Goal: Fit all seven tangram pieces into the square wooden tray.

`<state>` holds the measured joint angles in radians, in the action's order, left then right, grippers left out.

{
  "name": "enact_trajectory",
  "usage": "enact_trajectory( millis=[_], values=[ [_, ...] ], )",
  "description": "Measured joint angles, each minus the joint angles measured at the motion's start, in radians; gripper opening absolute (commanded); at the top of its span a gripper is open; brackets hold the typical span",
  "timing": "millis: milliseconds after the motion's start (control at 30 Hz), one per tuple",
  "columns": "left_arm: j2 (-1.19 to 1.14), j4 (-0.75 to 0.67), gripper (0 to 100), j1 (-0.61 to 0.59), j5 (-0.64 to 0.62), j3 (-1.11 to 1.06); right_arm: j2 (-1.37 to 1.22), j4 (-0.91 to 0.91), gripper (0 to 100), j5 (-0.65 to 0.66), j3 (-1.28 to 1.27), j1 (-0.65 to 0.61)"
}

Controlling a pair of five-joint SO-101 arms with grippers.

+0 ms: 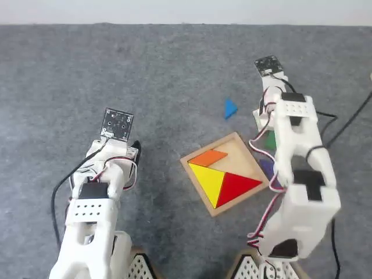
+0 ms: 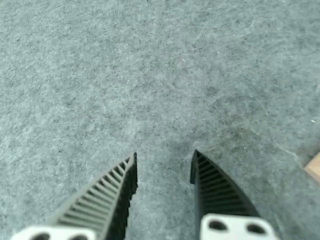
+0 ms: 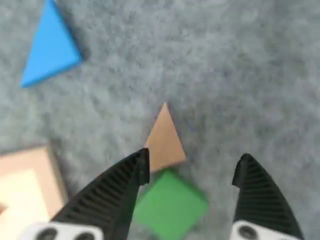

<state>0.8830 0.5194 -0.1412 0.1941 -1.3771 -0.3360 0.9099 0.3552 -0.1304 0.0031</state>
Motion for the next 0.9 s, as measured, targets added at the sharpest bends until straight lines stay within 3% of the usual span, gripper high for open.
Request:
enact_trajectory(
  millis=[367,433,567,900],
  values=[
    [0.0,0.0,17,0.0,0.0,0.0,-0.176,0.0,28.1,0.0,0.132,-0.009],
    [0.0,0.0,17,0.0,0.0,0.0,-0.186,0.0,22.9,0.0,0.135,-0.015],
    [0.0,0.0,17,0.0,0.0,0.0,-0.187,0.009,3.0,0.0,0.143,-0.021],
    [0.0,0.0,17,0.0,0.0,0.0,-0.124,0.106,0.8,-0.044,0.153,-0.077]
  ],
)
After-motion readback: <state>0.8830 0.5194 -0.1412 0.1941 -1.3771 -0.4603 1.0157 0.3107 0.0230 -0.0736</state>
